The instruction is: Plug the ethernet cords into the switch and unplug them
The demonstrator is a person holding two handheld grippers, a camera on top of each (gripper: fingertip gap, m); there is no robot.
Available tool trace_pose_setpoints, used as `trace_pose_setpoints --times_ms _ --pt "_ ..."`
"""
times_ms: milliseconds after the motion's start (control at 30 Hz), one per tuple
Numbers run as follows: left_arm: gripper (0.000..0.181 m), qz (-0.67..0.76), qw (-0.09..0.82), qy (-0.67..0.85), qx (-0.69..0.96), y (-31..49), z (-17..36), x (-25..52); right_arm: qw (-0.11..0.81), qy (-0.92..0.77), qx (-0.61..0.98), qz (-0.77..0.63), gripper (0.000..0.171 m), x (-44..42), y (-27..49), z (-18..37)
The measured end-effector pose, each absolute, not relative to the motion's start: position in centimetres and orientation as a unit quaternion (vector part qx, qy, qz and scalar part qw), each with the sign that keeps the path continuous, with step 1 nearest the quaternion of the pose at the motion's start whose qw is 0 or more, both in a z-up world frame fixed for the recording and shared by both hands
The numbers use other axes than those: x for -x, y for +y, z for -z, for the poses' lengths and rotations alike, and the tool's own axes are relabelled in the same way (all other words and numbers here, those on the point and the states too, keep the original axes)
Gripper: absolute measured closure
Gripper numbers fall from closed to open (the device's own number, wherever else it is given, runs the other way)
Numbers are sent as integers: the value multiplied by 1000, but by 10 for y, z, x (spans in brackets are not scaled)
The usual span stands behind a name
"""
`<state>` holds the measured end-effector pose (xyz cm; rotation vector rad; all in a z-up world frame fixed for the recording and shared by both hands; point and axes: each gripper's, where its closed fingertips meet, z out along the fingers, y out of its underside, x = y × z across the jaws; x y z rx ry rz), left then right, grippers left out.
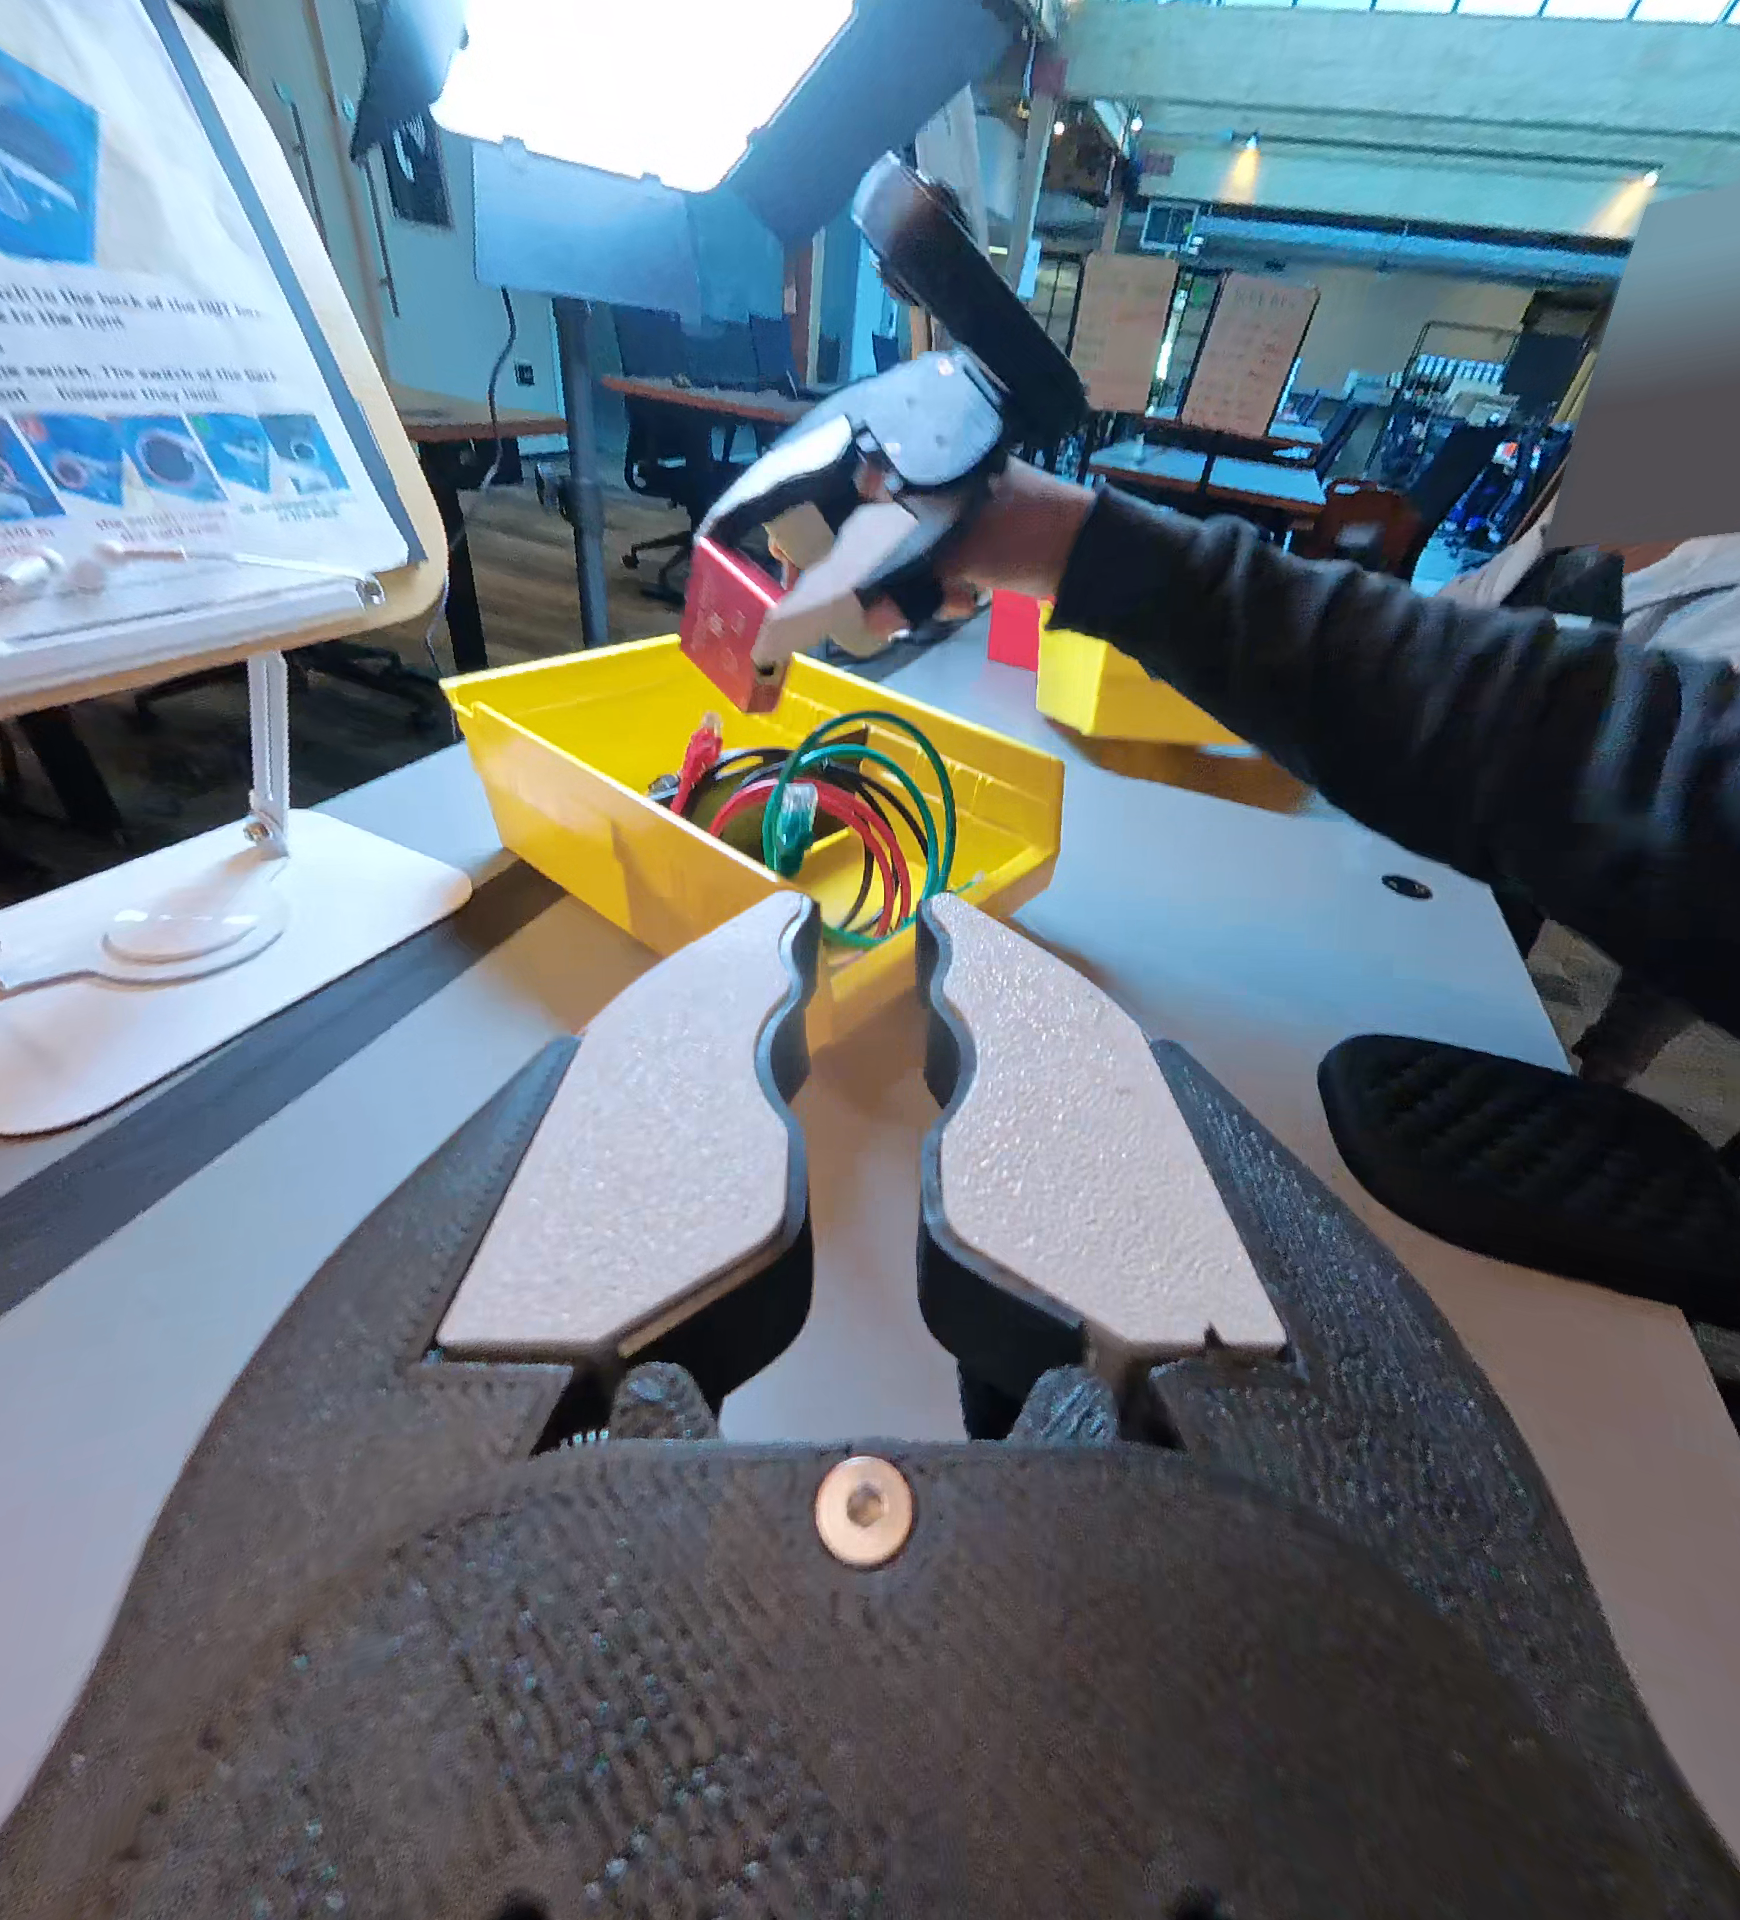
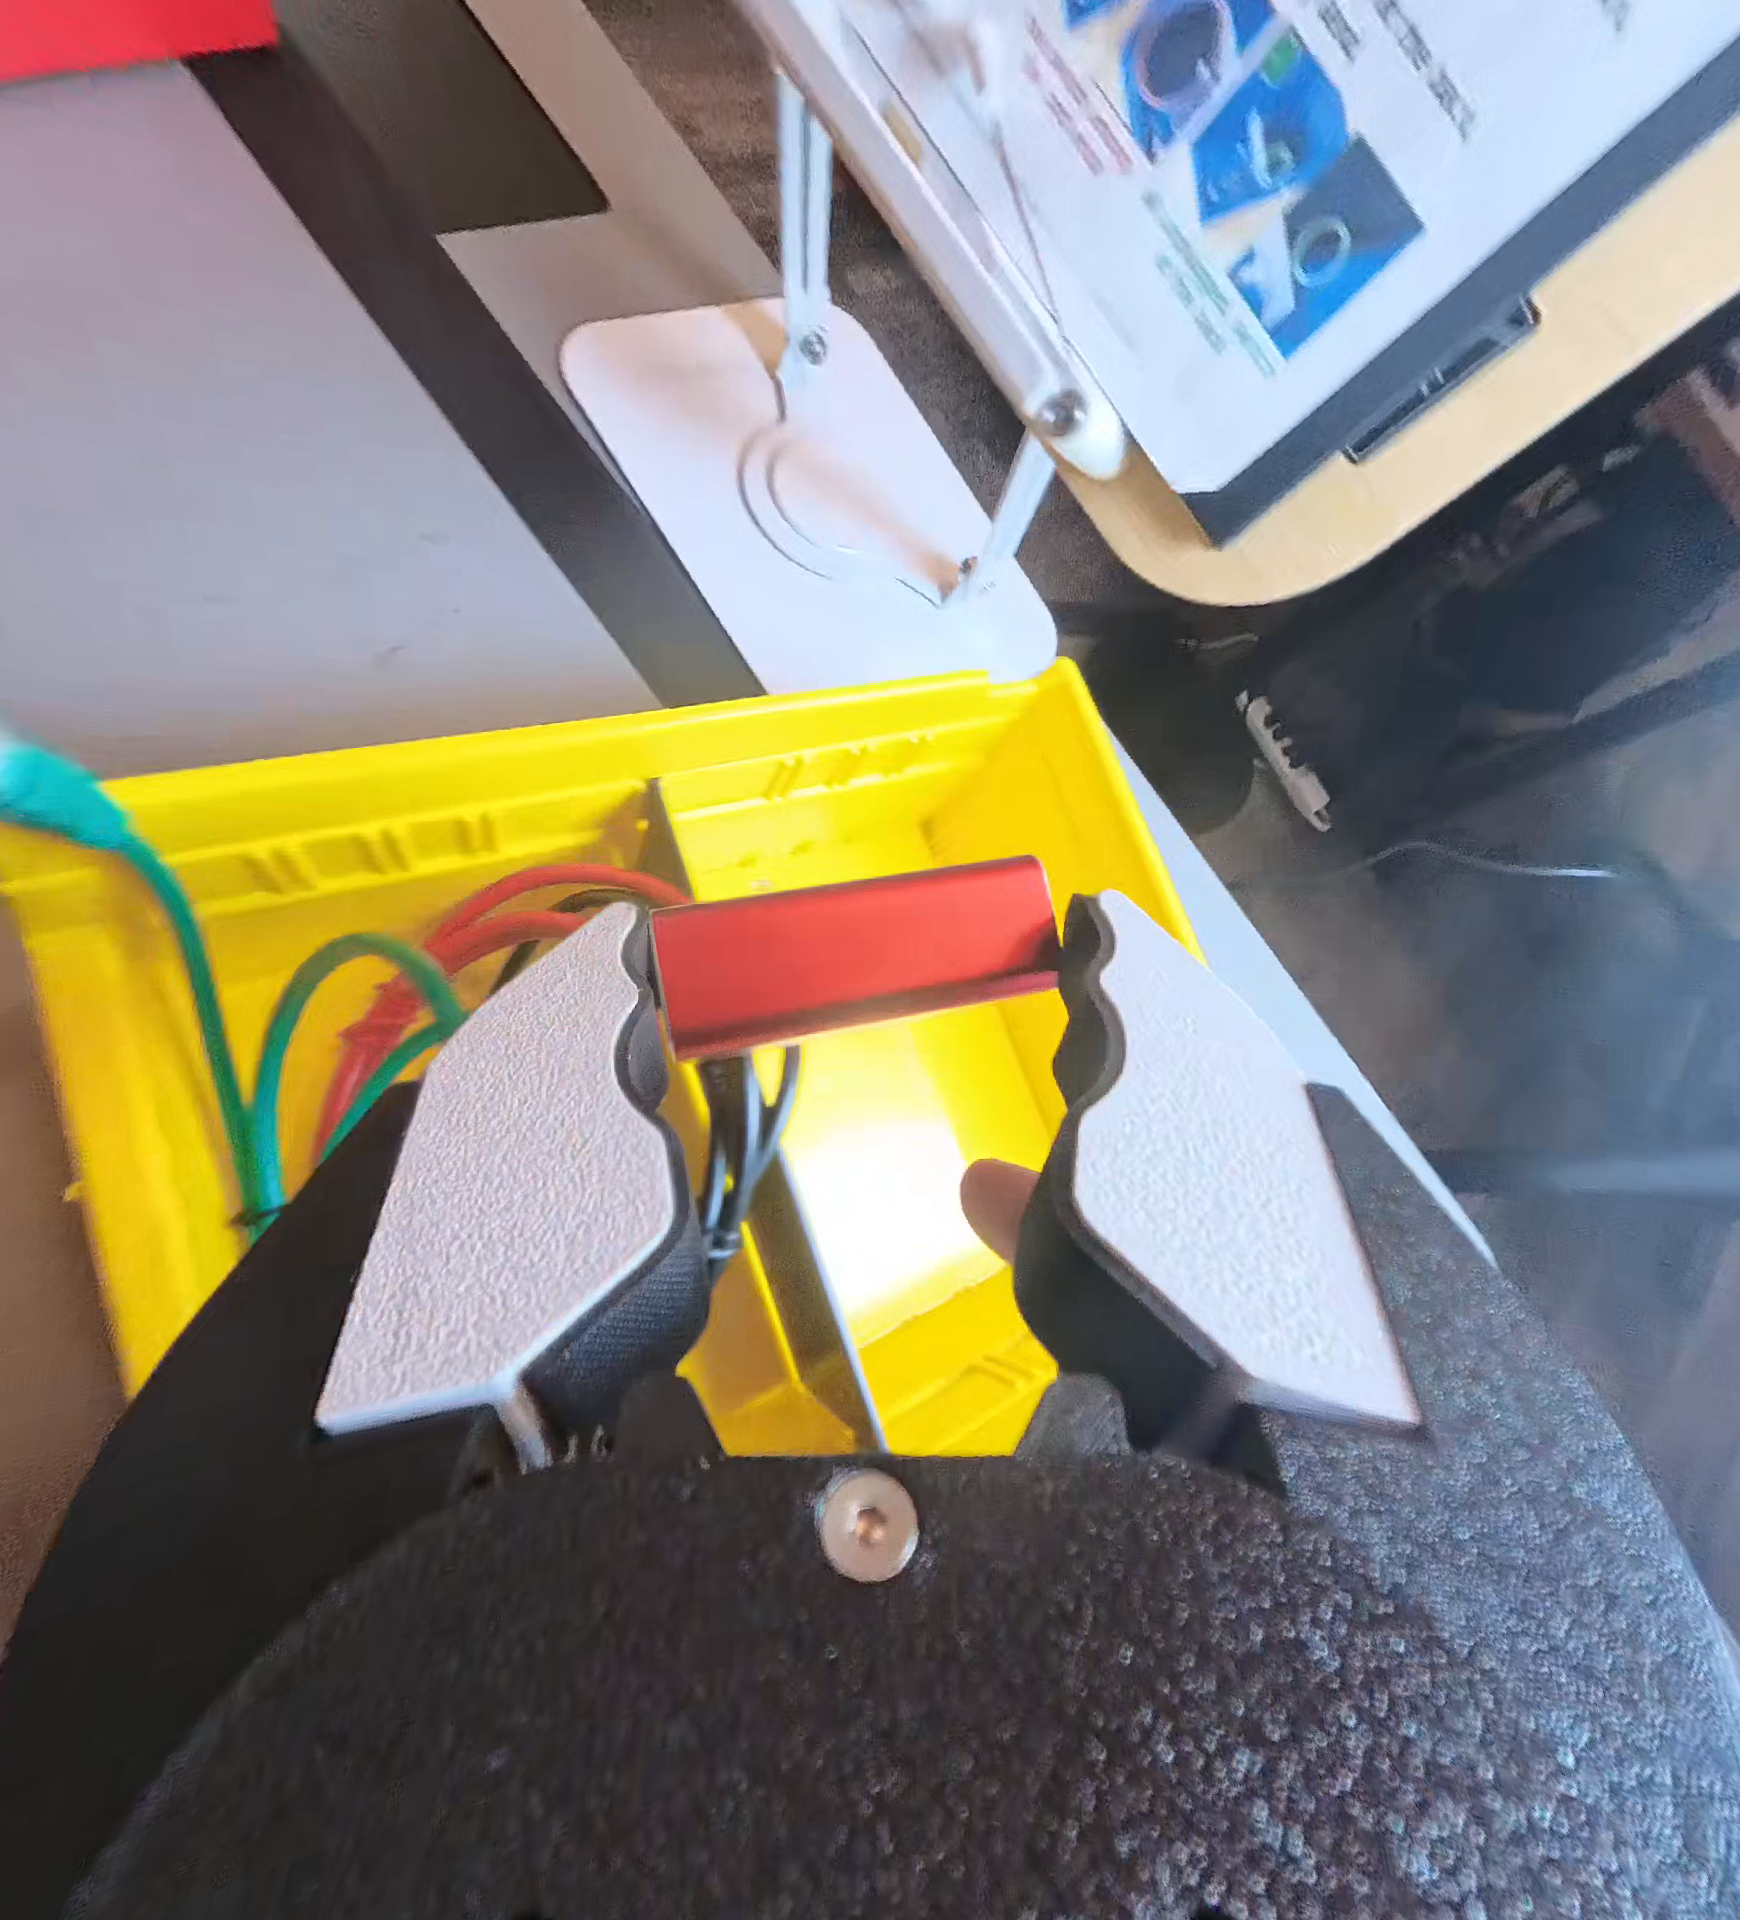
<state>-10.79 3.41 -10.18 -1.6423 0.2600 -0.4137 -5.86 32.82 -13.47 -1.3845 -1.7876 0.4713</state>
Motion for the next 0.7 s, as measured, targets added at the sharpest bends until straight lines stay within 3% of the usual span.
trace_pose_setpoints --times_ms 367,700 --pt "164 165 591 132 779 13 190 84 347 -617 670 -224 97 120 404 194" --pt "164 159 568 145 794 16 212 75 225 -674 678 -187 97 110 404 256"
